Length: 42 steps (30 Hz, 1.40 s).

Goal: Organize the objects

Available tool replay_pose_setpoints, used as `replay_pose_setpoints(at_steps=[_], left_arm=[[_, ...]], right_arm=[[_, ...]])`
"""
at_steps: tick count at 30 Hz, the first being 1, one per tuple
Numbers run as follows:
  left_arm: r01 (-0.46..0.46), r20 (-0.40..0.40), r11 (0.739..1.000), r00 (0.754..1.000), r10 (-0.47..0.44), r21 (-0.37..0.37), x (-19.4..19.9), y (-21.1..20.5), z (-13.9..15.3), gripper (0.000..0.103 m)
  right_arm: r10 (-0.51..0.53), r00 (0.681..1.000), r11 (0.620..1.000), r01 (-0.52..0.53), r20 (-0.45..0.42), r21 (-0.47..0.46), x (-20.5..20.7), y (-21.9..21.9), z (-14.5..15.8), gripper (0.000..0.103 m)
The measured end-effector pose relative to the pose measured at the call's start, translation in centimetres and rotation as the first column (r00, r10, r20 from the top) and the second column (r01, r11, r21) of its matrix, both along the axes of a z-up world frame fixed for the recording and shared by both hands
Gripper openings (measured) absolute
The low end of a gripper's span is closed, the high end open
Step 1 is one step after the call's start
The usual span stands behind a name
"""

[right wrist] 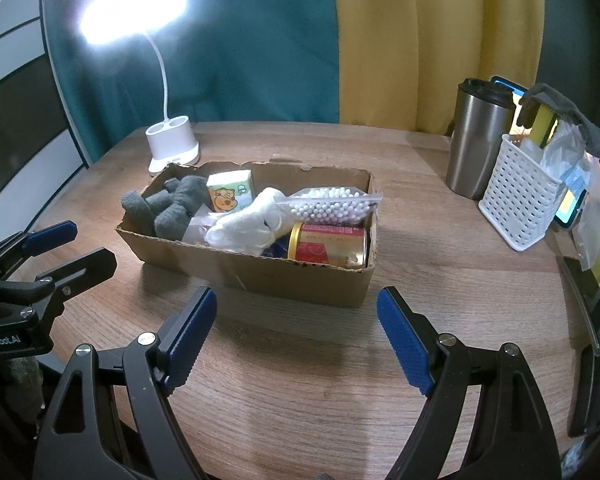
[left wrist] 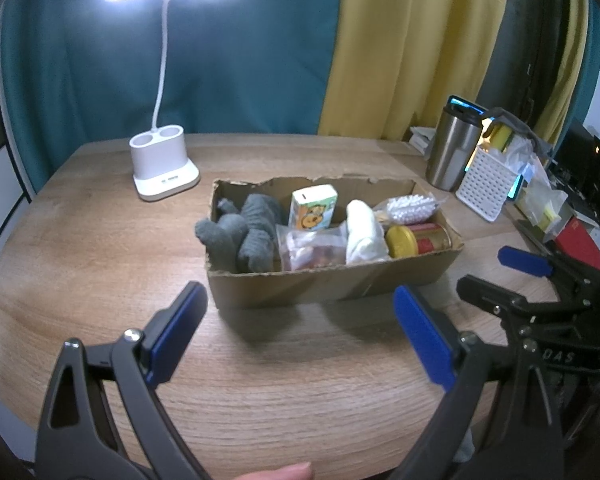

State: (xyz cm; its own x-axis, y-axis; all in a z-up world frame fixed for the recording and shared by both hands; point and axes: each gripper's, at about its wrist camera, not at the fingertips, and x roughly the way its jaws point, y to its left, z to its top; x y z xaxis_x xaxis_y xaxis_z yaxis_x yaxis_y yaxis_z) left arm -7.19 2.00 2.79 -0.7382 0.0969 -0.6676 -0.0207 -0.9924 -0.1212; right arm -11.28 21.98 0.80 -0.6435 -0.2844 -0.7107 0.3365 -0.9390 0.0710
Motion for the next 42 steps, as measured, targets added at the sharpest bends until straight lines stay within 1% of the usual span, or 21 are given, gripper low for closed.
replay_pose_setpoints(at_steps=[13, 42], left_arm=[[-0.001, 0.004, 1.000, 1.000, 0.001, 0.003, -0.15, -0.23, -0.10, 0.096], [0.004, -0.001, 1.000, 1.000, -0.004, 0.005, -0.27, -0.24, 0.07, 0.096]], right_arm=[[-0.003, 1.000, 1.000, 0.003, 0.005, -0.018, -0.05, 0.05, 0.03, 0.085], [-0.002, 1.000, 1.000, 0.002, 0.005, -0.015, -0.15, 0.00, 0.13, 0.085]])
